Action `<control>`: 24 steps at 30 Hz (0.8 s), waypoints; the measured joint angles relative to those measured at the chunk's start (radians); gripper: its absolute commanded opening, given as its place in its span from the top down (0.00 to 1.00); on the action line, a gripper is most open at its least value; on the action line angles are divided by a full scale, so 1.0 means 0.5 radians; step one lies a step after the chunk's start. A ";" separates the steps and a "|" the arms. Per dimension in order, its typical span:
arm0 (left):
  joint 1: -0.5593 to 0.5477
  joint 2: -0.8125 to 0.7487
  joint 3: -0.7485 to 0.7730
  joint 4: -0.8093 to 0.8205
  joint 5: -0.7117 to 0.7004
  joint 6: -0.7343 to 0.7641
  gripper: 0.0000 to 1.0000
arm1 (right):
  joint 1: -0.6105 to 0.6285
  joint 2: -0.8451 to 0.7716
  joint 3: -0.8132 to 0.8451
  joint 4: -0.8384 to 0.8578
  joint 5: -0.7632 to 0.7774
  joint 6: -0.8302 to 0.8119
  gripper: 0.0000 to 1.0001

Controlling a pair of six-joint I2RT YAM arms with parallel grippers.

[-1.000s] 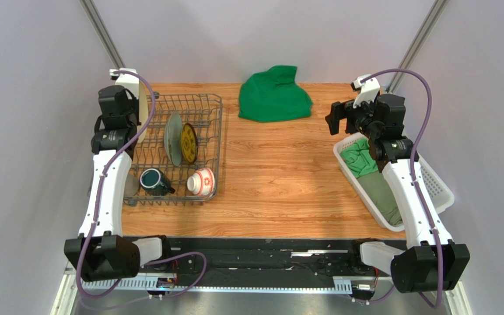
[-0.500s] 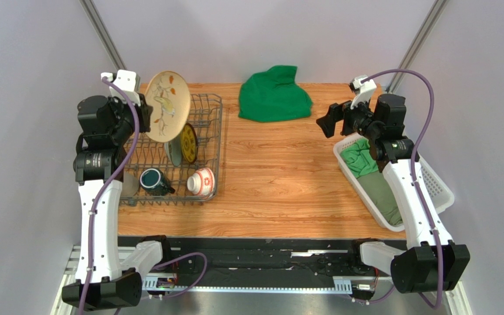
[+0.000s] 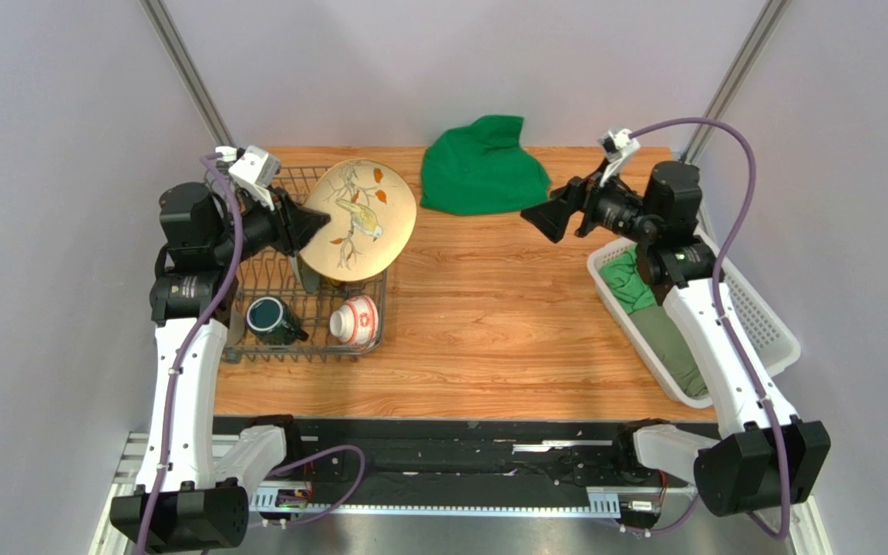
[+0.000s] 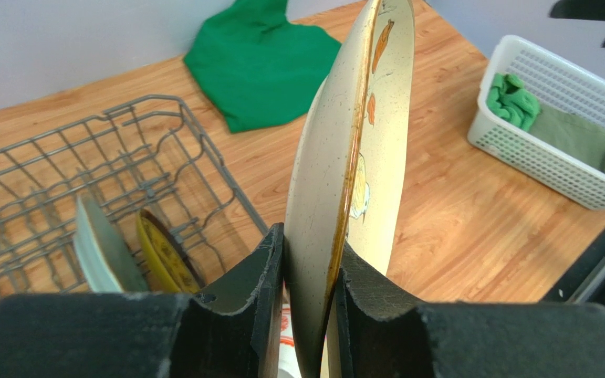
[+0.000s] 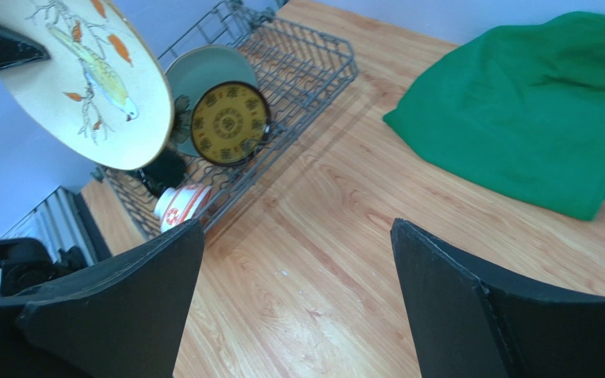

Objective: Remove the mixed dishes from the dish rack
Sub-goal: Pick up the plate from the dish rack.

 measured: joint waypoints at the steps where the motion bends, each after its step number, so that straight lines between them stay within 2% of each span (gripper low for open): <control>1: -0.013 0.002 -0.018 0.019 0.018 -0.011 1.00 | 0.043 0.027 0.000 0.026 -0.010 0.014 0.12; 9: -0.169 0.023 -0.163 0.170 0.144 -0.061 1.00 | 0.315 0.319 0.004 0.076 -0.060 0.024 0.14; 24: -0.363 0.179 -0.172 0.219 0.160 -0.048 1.00 | 0.653 0.495 0.156 0.264 -0.114 -0.045 0.14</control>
